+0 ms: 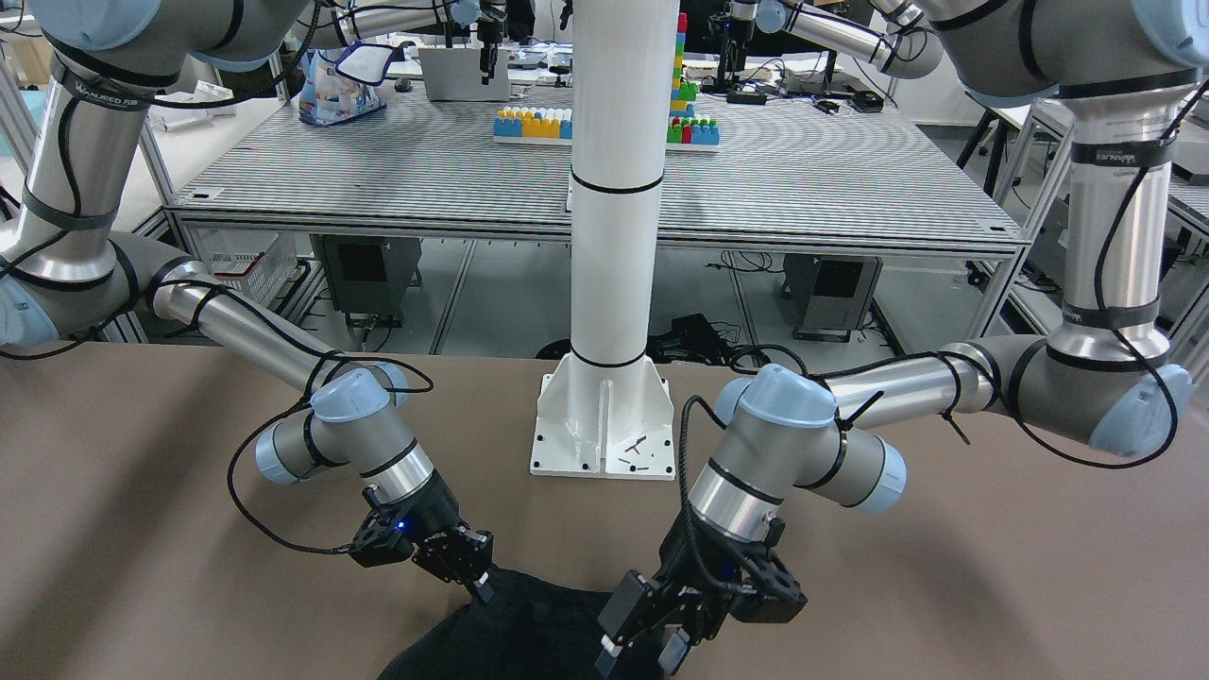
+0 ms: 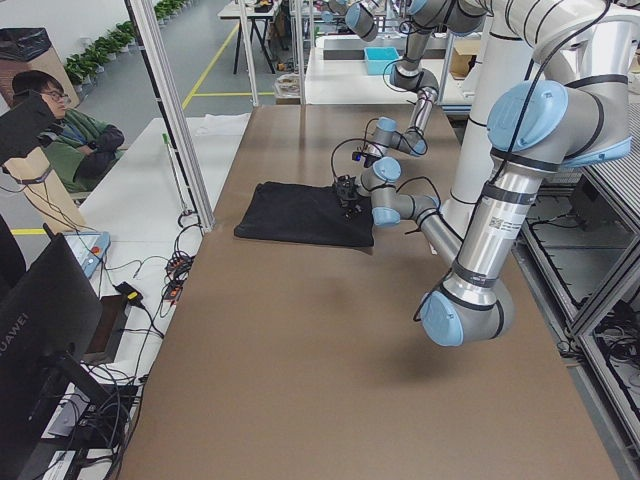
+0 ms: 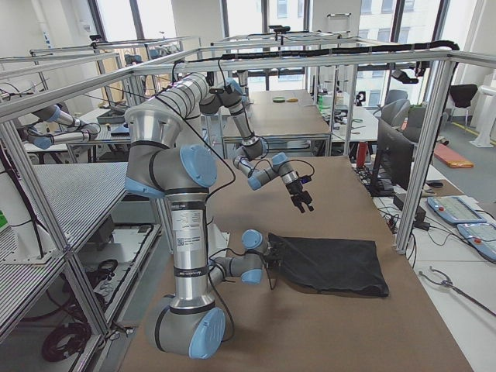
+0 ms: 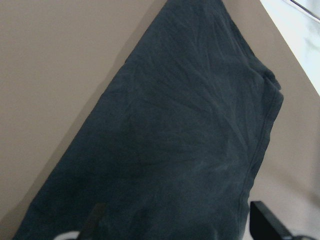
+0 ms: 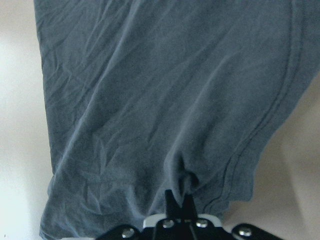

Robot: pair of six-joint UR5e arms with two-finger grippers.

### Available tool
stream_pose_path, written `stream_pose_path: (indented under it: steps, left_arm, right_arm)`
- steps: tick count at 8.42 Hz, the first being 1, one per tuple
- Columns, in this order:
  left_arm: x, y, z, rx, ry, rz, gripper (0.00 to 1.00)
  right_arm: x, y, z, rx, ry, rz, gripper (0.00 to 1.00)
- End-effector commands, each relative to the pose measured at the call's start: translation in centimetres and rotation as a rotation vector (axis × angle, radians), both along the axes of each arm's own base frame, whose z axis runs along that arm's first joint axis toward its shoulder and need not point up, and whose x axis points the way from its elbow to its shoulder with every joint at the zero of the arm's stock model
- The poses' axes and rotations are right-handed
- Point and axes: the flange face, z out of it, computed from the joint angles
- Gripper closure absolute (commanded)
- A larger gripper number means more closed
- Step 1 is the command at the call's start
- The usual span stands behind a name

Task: Fold clothes
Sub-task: 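Grasp the other near corner with the left gripper while the right gripper holds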

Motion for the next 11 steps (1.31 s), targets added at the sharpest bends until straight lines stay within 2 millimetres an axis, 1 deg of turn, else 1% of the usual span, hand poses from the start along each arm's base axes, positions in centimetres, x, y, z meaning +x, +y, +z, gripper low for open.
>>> stream_pose_path:
  steps: [1, 2, 3, 5, 7, 8, 9, 11]
  left_arm:
    - [2.5, 6.6, 6.5, 0.058, 0.049, -0.016, 0.0]
    - [2.8, 6.8, 8.3, 0.047, 0.017, -0.012, 0.0]
    - [3.1, 6.7, 8.8, 0.038, -0.01, -0.013, 0.0]
    - [3.6, 6.7, 8.4, 0.032, -0.03, -0.011, 0.0]
    - [5.0, 6.6, 8.0, 0.01, -0.094, -0.004, 0.0]
    - [6.2, 6.7, 9.6, 0.003, -0.124, 0.005, 0.0]
    - [6.7, 6.8, 10.0, 0.003, -0.128, 0.008, 0.0]
    - [7.2, 6.7, 9.9, 0.002, -0.131, 0.004, 0.0]
  right_arm:
    - [-0.1, 0.1, 0.1, 0.034, 0.014, -0.011, 1.0]
    - [-0.1, 0.1, -0.1, 0.046, 0.016, -0.012, 1.0]
    - [-0.2, 0.2, -0.1, 0.047, 0.016, -0.015, 1.0]
    - [0.0, 0.2, -0.4, 0.049, 0.01, -0.013, 1.0]
    - [0.1, 0.2, -0.6, 0.051, 0.006, -0.013, 1.0]
    - [0.1, 0.3, -0.7, 0.052, 0.005, -0.015, 1.0]
    - [0.1, 0.2, -0.7, 0.052, 0.003, -0.012, 1.0]
    - [0.1, 0.2, -0.7, 0.054, 0.006, -0.01, 1.0]
